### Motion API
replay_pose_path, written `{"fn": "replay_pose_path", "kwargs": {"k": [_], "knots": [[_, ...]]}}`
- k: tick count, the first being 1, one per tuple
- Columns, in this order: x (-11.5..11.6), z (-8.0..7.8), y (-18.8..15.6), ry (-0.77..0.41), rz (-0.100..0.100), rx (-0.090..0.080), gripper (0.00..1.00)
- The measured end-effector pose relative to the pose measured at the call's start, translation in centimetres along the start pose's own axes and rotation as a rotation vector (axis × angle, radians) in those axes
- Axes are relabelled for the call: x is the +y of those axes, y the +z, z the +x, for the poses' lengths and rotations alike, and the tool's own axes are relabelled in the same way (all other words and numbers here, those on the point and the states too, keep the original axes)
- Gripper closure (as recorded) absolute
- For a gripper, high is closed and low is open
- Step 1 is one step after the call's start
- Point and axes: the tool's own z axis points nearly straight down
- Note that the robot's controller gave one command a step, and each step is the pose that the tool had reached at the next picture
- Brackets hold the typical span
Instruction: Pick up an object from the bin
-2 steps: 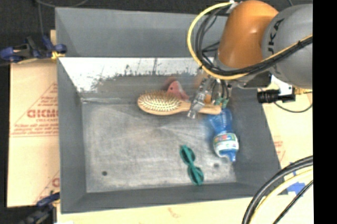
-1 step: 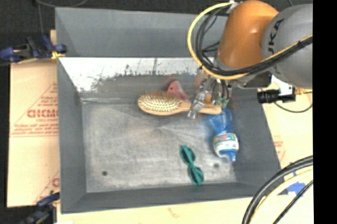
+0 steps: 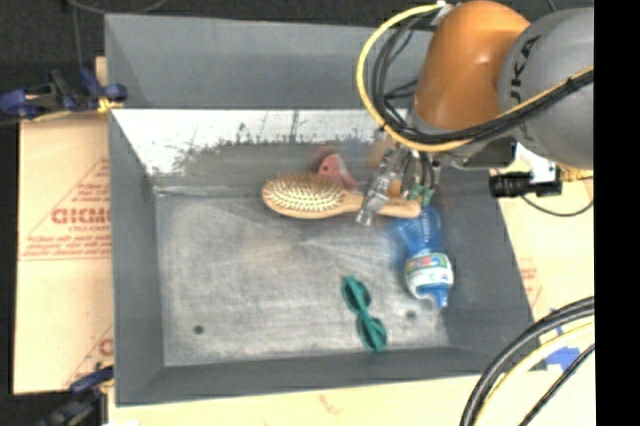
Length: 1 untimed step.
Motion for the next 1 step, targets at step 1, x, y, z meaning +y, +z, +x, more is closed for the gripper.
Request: {"fn": "replay_pose_path", "kwargs": {"k": [1], "knots": [[-0.50,1.11,0.83,0.028,0.001,-0.001,1.00]]}}
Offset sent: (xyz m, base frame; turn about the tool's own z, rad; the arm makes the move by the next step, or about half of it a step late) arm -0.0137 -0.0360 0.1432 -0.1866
